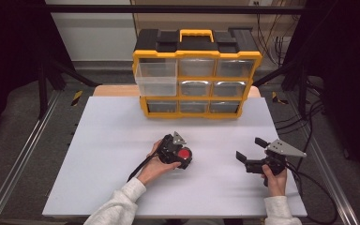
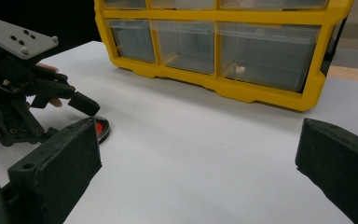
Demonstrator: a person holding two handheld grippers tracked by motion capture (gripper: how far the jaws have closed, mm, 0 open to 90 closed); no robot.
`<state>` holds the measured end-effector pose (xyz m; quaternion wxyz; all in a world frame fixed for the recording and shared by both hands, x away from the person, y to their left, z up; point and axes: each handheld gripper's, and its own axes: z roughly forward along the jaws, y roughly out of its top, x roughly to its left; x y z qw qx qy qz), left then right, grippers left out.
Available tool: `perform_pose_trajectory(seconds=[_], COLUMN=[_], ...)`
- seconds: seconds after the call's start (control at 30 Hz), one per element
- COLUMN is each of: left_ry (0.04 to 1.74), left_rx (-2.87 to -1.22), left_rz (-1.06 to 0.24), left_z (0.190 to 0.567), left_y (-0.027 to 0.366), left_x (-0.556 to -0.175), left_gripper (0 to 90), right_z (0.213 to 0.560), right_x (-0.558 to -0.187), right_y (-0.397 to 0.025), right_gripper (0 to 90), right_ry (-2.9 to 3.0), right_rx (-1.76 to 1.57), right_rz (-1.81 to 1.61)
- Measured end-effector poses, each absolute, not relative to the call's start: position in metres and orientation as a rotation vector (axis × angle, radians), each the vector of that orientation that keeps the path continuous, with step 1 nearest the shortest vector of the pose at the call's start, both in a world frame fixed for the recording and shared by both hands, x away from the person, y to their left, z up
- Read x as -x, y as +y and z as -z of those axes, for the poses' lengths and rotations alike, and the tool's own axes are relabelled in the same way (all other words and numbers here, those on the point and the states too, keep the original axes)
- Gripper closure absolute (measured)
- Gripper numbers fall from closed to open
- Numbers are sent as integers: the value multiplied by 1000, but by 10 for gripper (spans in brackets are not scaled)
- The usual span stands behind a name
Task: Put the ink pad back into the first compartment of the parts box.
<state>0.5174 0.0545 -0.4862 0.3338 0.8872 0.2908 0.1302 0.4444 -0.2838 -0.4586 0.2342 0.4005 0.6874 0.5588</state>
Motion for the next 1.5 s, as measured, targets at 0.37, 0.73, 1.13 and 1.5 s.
perform_pose_trajectory(seconds=[0.37,0.73,1.13,1.5], left_ry=[768,759,777,769], left_rx=[-2311,-2304,-2299,-2280], left_rz=[-330,-316,-293,-292], left_z=[486,486,483,475], left_y=[54,54,58,60], left_x=[-518,-518,-520,-518], left_gripper=[230,291,292,293], right_z=[459,459,459,459], right_x=[-444,-445,-445,-445], right_y=[-284,-284,-284,-283], right_gripper=[4,4,4,4], right_ry=[1887,1888,1893,1896], right_rx=[-1099,-1101,-1099,-1098], right_rz=[-1532,-1533,-1535,-1535])
